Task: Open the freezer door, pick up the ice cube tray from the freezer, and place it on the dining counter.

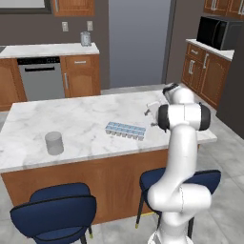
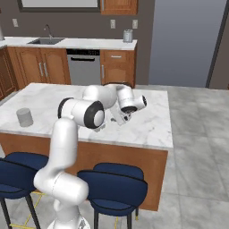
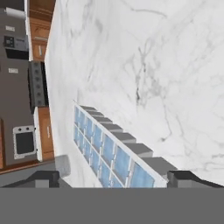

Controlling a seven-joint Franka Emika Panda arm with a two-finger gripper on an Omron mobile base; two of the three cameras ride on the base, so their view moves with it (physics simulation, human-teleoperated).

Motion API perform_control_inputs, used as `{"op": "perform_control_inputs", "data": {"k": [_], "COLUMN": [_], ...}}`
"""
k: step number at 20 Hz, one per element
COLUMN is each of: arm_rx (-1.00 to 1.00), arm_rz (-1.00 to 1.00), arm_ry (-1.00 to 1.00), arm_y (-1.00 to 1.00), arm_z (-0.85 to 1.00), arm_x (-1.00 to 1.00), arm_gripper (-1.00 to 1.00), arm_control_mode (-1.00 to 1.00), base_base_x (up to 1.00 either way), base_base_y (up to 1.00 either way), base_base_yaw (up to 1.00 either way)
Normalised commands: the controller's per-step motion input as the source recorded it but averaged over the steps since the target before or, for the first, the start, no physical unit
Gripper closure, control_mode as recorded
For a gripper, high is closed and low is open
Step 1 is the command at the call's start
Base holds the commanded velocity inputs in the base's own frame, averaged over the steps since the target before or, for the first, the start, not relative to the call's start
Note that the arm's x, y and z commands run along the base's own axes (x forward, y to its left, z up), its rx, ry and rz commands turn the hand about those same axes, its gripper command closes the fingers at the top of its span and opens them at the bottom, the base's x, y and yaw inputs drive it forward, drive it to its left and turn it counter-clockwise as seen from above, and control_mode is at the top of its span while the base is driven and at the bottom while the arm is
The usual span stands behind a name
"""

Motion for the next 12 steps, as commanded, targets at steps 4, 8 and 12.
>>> {"op": "perform_control_inputs", "data": {"k": [4, 8, 12], "arm_rx": [-0.02, -0.06, -0.07], "arm_rz": [0.0, 0.0, 0.0], "arm_ry": [0.0, 0.0, 0.0], "arm_y": [-0.04, 0.0, 0.0], "arm_z": [0.4, 0.31, 0.53], "arm_x": [0.0, 0.0, -0.03], "arm_gripper": [-1.0, -1.0, -1.0], "arm_control_mode": [-1.0, -1.0, -1.0], "base_base_x": [0.0, 0.0, 0.0], "base_base_y": [0.0, 0.0, 0.0], "base_base_yaw": [0.0, 0.0, 0.0]}}
